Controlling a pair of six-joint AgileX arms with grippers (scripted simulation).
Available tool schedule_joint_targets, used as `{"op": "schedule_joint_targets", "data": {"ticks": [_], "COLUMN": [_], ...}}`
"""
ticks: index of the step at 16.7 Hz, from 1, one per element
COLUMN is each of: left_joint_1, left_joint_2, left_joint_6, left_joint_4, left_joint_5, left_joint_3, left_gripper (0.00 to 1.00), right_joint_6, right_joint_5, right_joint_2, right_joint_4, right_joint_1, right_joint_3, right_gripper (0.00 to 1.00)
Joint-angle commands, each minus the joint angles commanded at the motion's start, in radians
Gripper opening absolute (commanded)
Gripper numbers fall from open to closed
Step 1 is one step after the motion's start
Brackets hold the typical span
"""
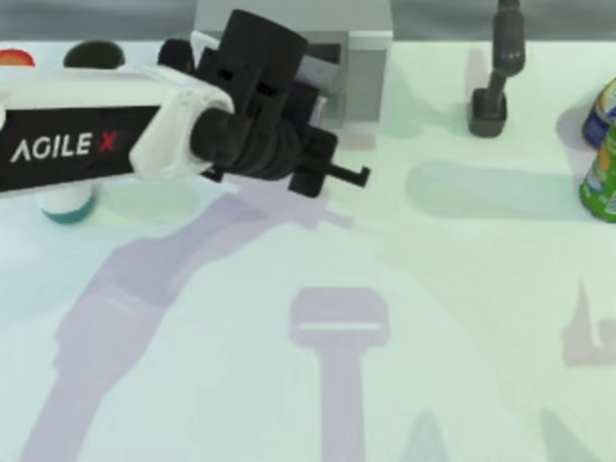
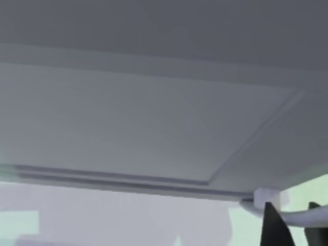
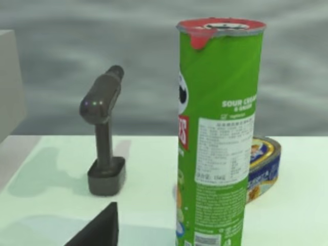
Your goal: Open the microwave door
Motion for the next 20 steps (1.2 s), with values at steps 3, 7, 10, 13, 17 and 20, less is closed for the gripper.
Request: {"op": "schedule_joint_targets", "data": {"ticks": [3,7,10,13,17,20], "left_joint_1": [0.000,0.000,0.000,0.000,-0.002,0.013], "left_joint_2": [0.000,0.000,0.000,0.000,-0.004,-0.021], "left_joint_6": [0.000,0.000,0.000,0.000,0.007,0.040], "left_joint_4": [0.000,0.000,0.000,0.000,0.000,0.008], "left_joint_5": [0.000,0.000,0.000,0.000,0.016,0.036], "left_joint_3": [0.000,0.000,0.000,0.000,-0.008,-0.026], "left_gripper": [0.00,0.00,0.00,0.00,0.00,0.00], "right_joint_6": [0.000,0.000,0.000,0.000,0.000,0.000], "right_joint_5": [0.000,0.000,0.000,0.000,0.000,0.000], "right_joint_2": [0.000,0.000,0.000,0.000,0.000,0.000], "right_joint_4": [0.000,0.000,0.000,0.000,0.000,0.000], "right_joint_1": [0.000,0.000,0.000,0.000,0.000,0.000], "right_joint_3": [0.000,0.000,0.000,0.000,0.000,0.000], "right_gripper": [1.00,1.00,1.00,1.00,1.00,1.00]}}
